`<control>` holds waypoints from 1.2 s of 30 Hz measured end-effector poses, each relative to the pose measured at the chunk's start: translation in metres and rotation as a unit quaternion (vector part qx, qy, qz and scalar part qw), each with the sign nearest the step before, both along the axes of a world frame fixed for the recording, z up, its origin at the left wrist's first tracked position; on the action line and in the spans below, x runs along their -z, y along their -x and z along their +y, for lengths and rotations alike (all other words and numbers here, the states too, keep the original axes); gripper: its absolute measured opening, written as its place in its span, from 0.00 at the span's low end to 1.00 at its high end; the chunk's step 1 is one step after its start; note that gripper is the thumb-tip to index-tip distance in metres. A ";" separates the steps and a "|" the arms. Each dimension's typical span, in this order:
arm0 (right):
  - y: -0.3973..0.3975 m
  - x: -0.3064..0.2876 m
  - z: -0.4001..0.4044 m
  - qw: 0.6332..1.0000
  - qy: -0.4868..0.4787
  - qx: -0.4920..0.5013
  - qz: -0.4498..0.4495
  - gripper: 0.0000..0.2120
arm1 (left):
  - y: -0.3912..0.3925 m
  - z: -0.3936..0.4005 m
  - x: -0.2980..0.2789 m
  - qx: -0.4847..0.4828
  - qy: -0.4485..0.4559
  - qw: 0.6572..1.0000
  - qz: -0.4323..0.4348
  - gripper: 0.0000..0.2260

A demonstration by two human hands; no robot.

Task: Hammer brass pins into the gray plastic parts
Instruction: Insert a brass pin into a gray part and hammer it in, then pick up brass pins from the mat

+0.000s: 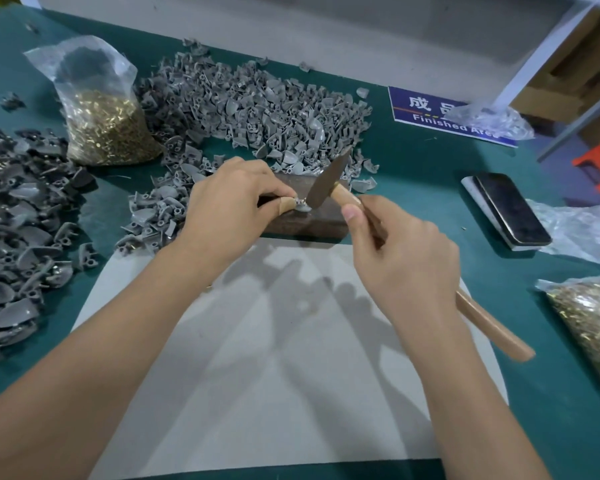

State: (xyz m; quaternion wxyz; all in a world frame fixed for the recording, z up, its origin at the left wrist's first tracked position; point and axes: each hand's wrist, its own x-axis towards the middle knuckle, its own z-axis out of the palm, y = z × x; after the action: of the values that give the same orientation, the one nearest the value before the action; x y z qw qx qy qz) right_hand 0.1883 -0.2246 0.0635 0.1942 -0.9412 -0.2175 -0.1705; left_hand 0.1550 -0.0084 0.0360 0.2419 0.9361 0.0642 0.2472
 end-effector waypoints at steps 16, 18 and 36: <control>0.041 0.052 -0.057 0.989 0.038 -0.142 -0.002 0.18 | 0.013 -0.013 -0.023 0.006 0.000 0.999 0.049 0.05; 0.043 0.051 -0.054 0.990 0.038 -0.136 -0.012 0.16 | 0.028 -0.018 -0.027 0.014 0.023 0.999 0.035 0.04; 0.076 0.009 0.161 0.905 -0.205 -0.335 0.166 0.13 | 0.168 0.080 -0.025 -0.114 0.041 0.992 -0.043 0.03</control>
State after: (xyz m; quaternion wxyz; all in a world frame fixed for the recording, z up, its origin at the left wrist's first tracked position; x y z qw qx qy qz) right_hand 0.1124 -0.0639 0.0550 0.4616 -0.7671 -0.4449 0.0227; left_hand -0.0133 0.0719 0.0607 0.2526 0.9007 0.1698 0.3100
